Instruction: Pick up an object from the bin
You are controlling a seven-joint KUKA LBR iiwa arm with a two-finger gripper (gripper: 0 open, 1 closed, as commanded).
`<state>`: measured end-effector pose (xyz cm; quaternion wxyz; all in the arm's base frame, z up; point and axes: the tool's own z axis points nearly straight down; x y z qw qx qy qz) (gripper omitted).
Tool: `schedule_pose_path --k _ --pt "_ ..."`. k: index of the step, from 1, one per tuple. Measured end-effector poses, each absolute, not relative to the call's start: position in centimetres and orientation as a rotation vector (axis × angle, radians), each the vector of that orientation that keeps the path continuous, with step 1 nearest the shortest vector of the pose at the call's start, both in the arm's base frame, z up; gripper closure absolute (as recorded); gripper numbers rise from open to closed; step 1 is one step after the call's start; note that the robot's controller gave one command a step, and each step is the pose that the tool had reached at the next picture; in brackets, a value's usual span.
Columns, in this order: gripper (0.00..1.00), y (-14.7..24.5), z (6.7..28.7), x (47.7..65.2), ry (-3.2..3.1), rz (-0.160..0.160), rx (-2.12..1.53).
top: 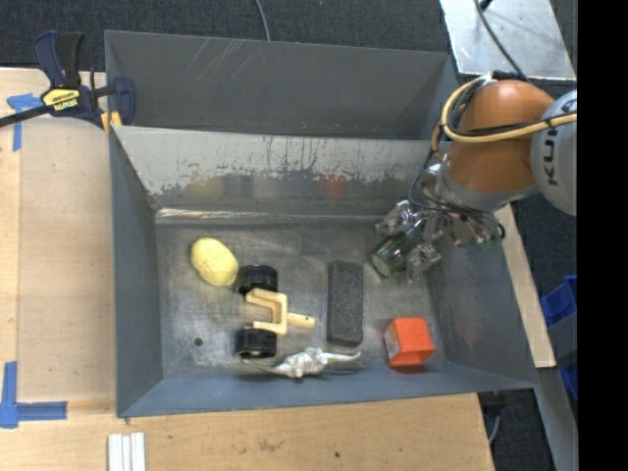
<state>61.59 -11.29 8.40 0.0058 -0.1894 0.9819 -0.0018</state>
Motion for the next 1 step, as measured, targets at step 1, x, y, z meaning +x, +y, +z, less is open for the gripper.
schedule_pose_path --k 1 --pt "1.0 -10.47 23.23 62.24 3.081 -0.004 -0.571"
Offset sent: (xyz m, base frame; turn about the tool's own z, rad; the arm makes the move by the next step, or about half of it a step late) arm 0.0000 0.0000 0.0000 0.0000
